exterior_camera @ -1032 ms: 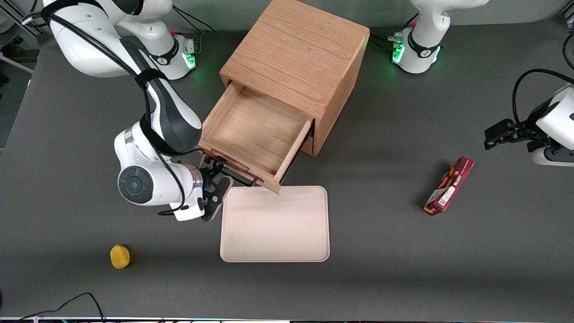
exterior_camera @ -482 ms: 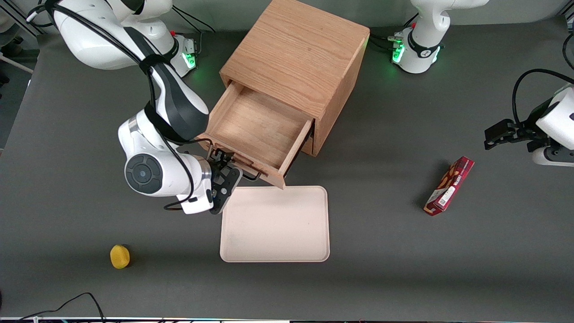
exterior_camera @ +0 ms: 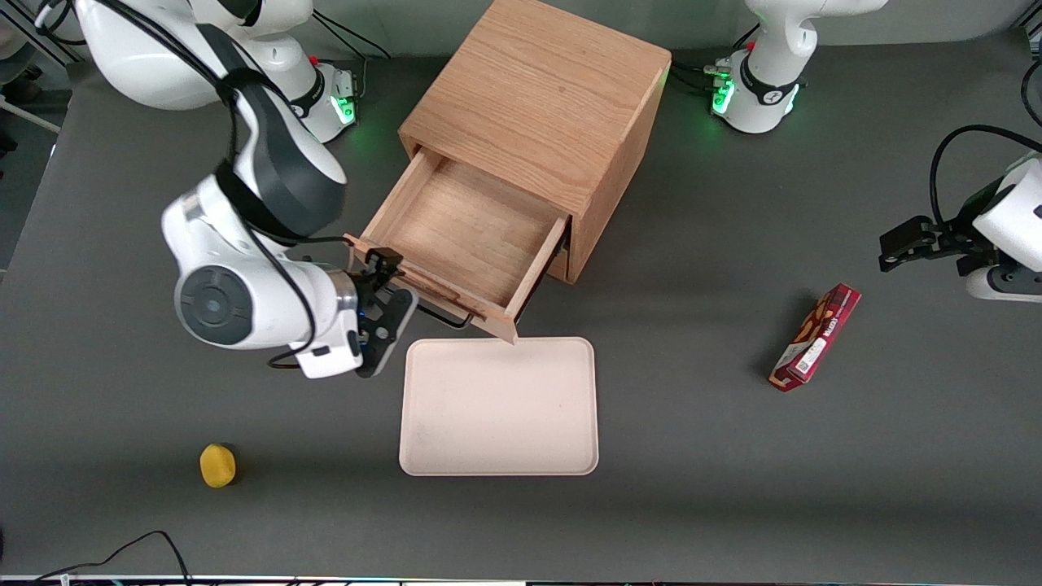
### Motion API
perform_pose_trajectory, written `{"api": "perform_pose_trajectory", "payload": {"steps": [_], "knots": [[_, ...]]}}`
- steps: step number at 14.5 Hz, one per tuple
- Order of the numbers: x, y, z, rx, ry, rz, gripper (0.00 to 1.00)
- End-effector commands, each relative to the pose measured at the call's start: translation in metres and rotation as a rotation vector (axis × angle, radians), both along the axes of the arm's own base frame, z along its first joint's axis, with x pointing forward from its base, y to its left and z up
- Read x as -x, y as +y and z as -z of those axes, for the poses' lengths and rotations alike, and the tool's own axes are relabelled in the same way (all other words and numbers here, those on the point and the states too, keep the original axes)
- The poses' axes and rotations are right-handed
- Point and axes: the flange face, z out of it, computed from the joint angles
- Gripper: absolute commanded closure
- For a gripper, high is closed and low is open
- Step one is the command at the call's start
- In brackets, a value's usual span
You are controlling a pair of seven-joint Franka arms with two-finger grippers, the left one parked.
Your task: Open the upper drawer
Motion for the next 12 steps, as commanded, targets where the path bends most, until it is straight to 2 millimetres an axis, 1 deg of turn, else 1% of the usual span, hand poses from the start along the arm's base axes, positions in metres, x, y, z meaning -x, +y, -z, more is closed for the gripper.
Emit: {"api": "perform_pose_trajectory", "payload": {"steps": [1,2,3,4,5,7,8,9,10,11,12], "knots": [[0.016,-0.055,-0.069,0.005,-0.034,0.072,0.0],[0.021,-0.075,-0.081,0.019,-0.043,0.102,0.0],[0.022,-0.098,-0.089,0.029,-0.049,0.14,0.0],[0.024,-0.117,-0.097,0.041,-0.061,0.173,0.0],[0.028,-0.128,-0.104,0.051,-0.07,0.192,0.0],[0.037,-0.159,-0.117,0.081,-0.088,0.286,0.0],[0.047,-0.176,-0.119,0.096,-0.088,0.361,0.0],[0.06,-0.191,-0.125,0.111,-0.125,0.422,0.0],[0.08,-0.194,-0.133,0.104,-0.175,0.455,0.0],[0.097,-0.199,-0.132,0.1,-0.206,0.488,0.0],[0.114,-0.206,-0.135,0.115,-0.253,0.517,0.0]]}}
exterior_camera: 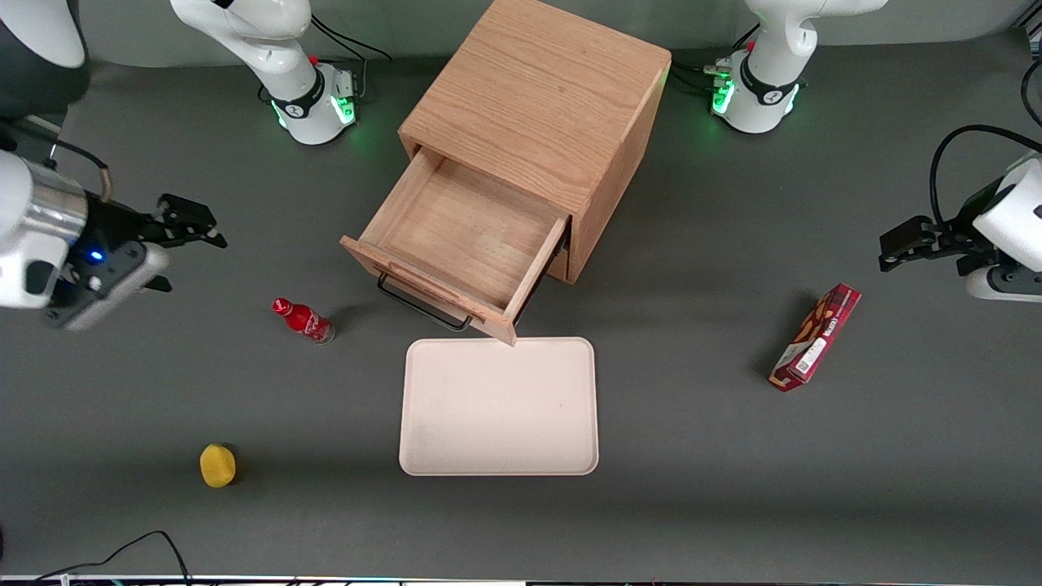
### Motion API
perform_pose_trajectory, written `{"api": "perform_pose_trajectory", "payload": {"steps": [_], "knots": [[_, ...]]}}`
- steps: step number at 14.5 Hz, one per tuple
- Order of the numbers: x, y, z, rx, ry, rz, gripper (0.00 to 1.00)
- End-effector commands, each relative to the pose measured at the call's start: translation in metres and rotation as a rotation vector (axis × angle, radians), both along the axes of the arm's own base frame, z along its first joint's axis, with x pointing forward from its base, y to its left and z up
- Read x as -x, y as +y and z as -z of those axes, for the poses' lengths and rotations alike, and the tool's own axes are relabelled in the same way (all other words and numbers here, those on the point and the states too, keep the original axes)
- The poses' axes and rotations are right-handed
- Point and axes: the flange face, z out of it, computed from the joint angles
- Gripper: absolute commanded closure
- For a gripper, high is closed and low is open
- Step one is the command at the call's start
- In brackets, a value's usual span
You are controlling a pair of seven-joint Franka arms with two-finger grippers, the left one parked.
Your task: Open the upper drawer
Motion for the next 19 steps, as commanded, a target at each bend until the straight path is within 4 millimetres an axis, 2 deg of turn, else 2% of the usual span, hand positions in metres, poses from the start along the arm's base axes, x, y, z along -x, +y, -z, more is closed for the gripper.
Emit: {"api": "perform_pose_trajectory", "payload": {"steps": [1,4,5,6,8,10,11,12,14,19], "knots": [[0.071,-0.01,-0.004,0.057,-0.082,0.107,0.0],[0.09,-0.049,-0.015,0.082,-0.052,0.191,0.1],[0.091,-0.053,-0.017,0.078,-0.046,0.219,0.06],[0.09,-0.058,-0.021,0.067,-0.041,0.325,0.02],[0.088,-0.064,-0.031,0.047,-0.02,0.512,0.0],[0.083,-0.059,-0.034,0.057,-0.03,0.486,0.0],[0.079,-0.064,-0.036,0.076,-0.033,0.47,0.0],[0.078,-0.058,-0.044,0.097,-0.026,0.44,0.0],[0.081,-0.063,-0.045,0.093,0.011,0.433,0.0],[0.075,-0.054,-0.032,0.129,0.037,0.452,0.0]]}}
